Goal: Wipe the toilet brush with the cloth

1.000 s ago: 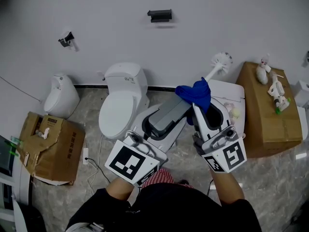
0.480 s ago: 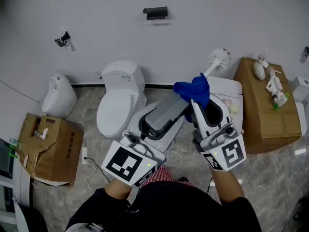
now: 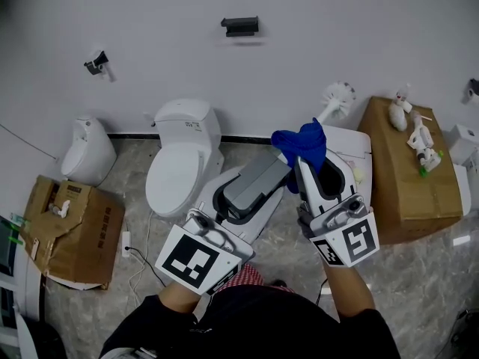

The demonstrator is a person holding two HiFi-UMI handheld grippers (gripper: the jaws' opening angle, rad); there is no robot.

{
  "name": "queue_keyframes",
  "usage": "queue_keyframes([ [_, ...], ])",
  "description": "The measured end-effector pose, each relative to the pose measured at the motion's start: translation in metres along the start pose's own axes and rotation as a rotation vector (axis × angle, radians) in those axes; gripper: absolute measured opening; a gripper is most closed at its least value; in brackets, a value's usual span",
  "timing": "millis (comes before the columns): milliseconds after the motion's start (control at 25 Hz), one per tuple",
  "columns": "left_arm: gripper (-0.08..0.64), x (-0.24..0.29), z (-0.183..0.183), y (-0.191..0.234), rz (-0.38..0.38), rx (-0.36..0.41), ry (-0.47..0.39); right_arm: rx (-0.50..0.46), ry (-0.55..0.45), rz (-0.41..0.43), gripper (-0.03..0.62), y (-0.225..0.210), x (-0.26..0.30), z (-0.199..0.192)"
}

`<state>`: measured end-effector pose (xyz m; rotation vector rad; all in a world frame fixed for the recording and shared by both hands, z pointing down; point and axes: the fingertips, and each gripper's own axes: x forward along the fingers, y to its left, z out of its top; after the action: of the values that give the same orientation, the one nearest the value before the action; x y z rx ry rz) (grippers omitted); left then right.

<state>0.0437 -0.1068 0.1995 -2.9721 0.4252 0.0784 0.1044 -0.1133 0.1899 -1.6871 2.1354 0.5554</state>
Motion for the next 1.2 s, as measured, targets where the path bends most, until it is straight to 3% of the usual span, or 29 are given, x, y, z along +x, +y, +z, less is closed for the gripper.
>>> queue_keyframes([
  [1200,0.179,-0.002,0.018,-0.014,-0.020,-0.033,-0.023,-0.030,-0.015,-0.047,0.066,-0.019,-0.007,0.020],
])
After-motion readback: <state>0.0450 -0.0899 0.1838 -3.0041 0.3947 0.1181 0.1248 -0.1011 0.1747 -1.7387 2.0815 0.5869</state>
